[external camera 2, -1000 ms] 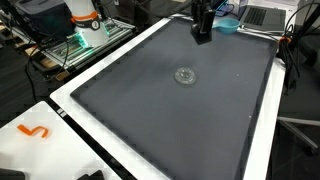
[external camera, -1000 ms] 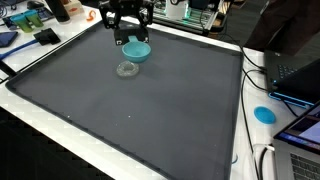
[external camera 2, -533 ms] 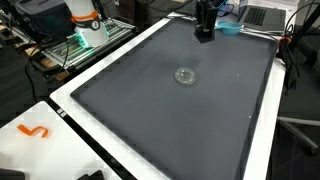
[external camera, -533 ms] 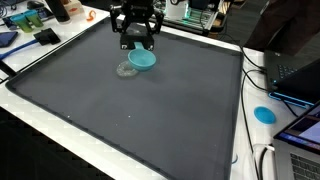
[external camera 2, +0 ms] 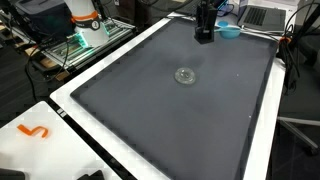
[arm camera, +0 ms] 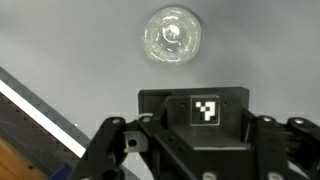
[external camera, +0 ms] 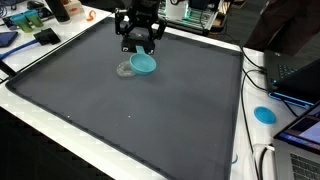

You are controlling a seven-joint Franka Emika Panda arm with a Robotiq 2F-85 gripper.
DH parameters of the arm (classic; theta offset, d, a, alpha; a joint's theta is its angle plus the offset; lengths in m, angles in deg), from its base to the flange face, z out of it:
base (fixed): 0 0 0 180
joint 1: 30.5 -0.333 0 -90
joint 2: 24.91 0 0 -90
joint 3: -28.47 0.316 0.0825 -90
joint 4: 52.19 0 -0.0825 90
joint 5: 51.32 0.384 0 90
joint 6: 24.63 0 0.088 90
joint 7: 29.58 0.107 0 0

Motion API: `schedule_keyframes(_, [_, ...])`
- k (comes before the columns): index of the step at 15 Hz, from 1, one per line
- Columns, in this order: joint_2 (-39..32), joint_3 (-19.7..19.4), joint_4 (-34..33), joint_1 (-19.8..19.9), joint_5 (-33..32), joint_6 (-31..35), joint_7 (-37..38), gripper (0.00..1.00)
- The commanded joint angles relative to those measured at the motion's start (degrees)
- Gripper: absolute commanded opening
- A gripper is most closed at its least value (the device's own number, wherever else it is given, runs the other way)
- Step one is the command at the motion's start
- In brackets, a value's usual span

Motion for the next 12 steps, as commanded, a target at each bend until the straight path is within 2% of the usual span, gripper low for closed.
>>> schedule_keyframes(1, [0.0,-0.5,0.5,-1.3,-3.2,-1.0,3.6,0.31])
schedule_keyframes(12, [-1.9,-0.4,-0.1,-2.2,-4.6,-1.4,5.4,0.31])
